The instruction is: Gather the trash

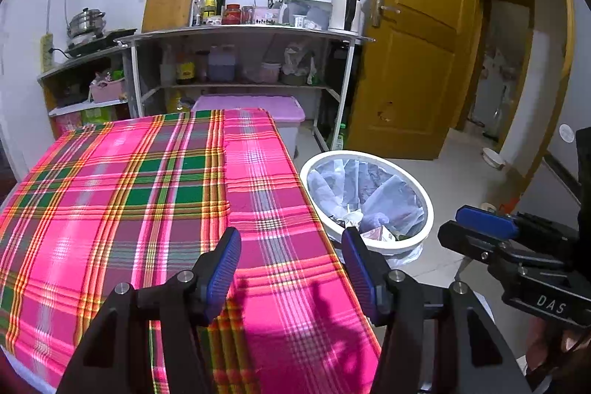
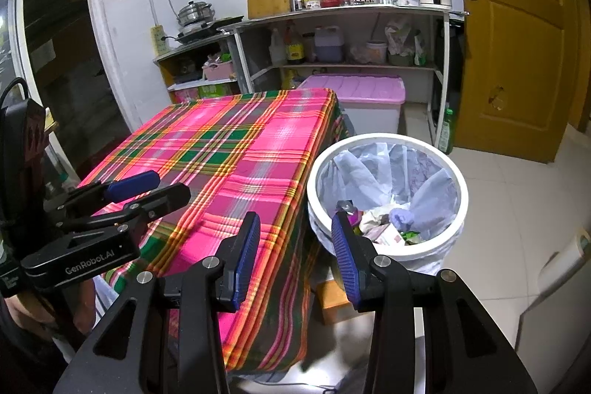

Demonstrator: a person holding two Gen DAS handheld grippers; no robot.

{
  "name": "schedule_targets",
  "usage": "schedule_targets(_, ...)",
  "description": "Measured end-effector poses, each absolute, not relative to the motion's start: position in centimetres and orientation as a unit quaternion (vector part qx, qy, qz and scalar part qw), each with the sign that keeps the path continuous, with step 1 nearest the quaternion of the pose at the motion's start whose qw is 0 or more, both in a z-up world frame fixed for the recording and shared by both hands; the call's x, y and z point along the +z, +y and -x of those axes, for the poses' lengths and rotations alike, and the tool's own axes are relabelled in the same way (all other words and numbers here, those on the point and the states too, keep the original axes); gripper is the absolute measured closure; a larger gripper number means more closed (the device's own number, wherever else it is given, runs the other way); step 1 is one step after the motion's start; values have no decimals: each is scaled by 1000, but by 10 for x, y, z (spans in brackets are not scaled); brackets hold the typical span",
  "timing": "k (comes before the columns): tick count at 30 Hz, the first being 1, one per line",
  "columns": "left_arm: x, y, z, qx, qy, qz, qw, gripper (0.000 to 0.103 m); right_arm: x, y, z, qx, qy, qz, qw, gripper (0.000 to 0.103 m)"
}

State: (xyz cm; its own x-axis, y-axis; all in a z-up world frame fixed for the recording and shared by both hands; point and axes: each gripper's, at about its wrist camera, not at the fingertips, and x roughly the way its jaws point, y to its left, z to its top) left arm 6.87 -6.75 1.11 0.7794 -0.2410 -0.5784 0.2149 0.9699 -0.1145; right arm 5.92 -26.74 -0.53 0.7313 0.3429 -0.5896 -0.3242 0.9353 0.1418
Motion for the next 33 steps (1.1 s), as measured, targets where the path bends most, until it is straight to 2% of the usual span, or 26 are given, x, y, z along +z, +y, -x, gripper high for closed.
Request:
schedule_targets(14, 10, -63, -32, -112, 303, 12, 946, 47, -2, -257, -33, 180, 305, 6, 935, 62)
schedule_targets(33, 9, -62, -26, -111, 301, 12, 947, 47, -3, -257, -24, 179, 301, 10, 937, 62)
